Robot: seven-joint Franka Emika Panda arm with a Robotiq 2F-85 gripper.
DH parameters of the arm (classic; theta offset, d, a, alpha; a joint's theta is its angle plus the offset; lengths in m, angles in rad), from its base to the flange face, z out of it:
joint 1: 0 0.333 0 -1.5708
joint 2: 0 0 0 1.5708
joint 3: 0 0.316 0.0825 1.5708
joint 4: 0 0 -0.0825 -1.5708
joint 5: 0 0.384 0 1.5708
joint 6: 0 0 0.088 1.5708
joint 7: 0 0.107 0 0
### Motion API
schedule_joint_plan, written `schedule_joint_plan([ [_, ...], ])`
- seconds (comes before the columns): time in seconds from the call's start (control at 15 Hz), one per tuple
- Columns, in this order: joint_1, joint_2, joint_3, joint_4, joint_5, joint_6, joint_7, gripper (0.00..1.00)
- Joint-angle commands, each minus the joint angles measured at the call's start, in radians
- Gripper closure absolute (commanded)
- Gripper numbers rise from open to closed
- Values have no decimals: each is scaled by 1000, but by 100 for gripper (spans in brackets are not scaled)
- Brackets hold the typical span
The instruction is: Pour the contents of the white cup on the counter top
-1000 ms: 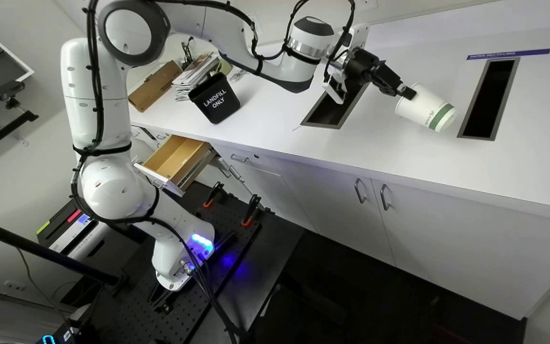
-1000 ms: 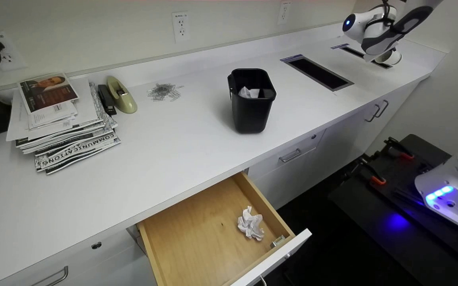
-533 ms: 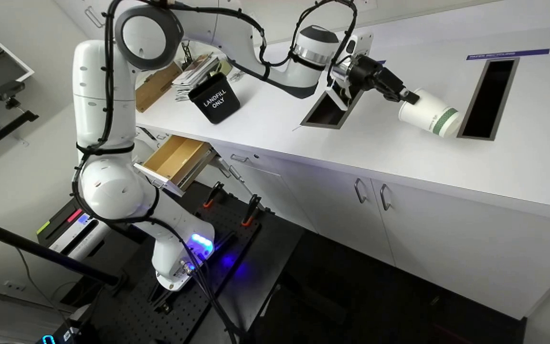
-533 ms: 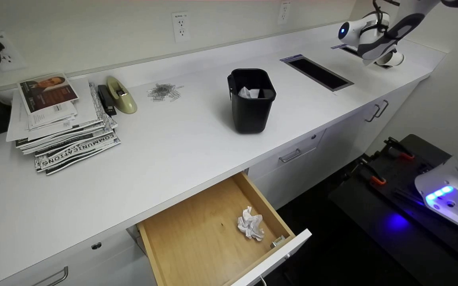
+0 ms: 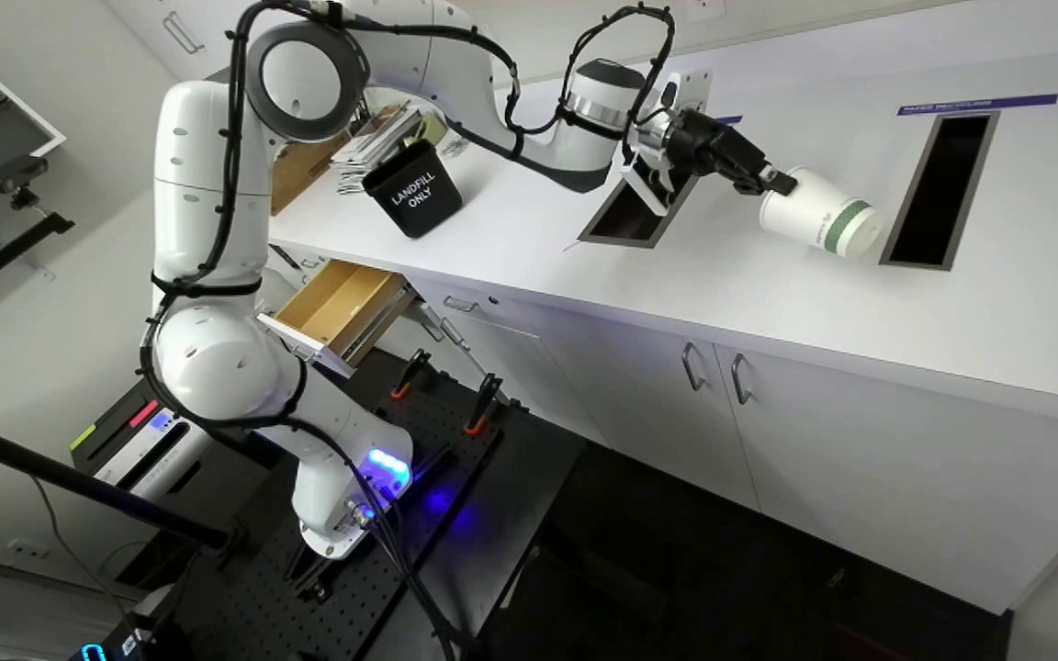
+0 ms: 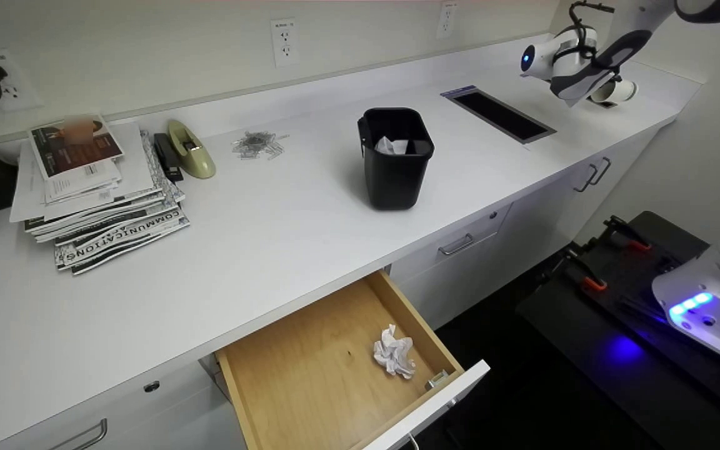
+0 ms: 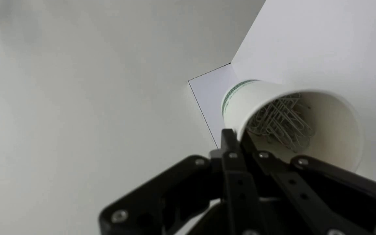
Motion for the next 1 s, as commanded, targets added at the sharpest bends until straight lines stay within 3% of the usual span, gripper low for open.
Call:
schedule_joint_plan([
  [0.0,16,44,10,56,-23,-90,-15,99],
  [0.93,17,162,25,180,-58,-202,-64,99],
])
